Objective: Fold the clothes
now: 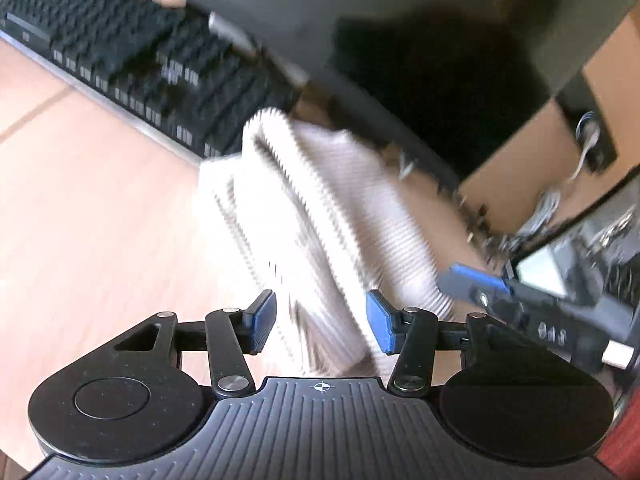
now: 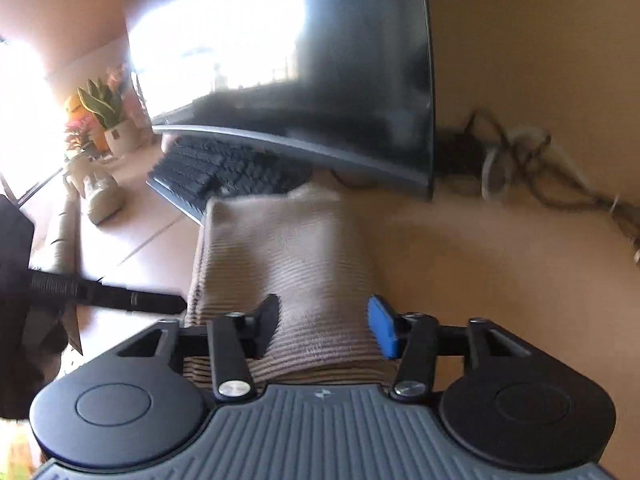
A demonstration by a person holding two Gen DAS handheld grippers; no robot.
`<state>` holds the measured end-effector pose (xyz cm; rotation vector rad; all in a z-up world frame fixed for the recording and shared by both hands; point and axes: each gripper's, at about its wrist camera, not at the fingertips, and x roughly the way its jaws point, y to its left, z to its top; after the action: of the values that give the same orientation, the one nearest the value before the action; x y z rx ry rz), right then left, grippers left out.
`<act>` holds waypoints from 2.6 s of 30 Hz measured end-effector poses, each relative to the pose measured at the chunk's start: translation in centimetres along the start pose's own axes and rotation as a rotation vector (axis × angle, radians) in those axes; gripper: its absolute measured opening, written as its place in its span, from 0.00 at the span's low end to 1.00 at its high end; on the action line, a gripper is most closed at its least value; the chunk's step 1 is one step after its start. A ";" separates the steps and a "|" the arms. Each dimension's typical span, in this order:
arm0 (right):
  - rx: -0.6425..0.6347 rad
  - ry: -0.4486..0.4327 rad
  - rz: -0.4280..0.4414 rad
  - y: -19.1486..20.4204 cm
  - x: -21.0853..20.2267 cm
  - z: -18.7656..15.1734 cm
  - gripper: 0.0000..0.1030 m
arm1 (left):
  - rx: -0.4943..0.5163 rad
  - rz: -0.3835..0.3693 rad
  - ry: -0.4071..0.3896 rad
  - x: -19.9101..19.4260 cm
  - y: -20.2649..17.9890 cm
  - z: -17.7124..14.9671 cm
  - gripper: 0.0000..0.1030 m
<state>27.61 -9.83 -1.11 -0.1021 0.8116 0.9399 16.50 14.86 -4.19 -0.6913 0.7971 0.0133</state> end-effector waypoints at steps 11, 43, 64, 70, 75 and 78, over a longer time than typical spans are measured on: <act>-0.240 0.062 0.003 4.6 2.1 2.8 0.53 | 0.073 0.025 0.009 1.5 -0.5 -0.8 0.56; -0.078 -0.048 -0.122 -5.7 -5.4 -7.1 1.00 | -0.095 0.386 -0.300 -2.7 -9.3 -11.9 1.00; -0.357 0.027 0.017 -7.3 -3.0 -9.5 1.00 | -0.159 0.679 -0.365 -1.9 -14.7 -17.6 1.00; -0.377 0.020 0.046 -7.1 -3.3 -9.7 1.00 | -0.113 0.676 -0.384 -2.1 -15.2 -17.5 1.00; -0.390 0.021 0.057 -6.9 -3.3 -9.9 1.00 | -0.082 0.669 -0.357 -1.9 -15.5 -17.0 1.00; -0.386 0.020 0.055 -6.9 -3.3 -9.9 1.00 | -0.073 0.670 -0.342 -1.8 -15.5 -16.8 1.00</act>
<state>26.08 -20.34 -7.70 -0.4259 0.6453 1.1412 8.31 -6.53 -2.52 -0.4458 0.6671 0.7513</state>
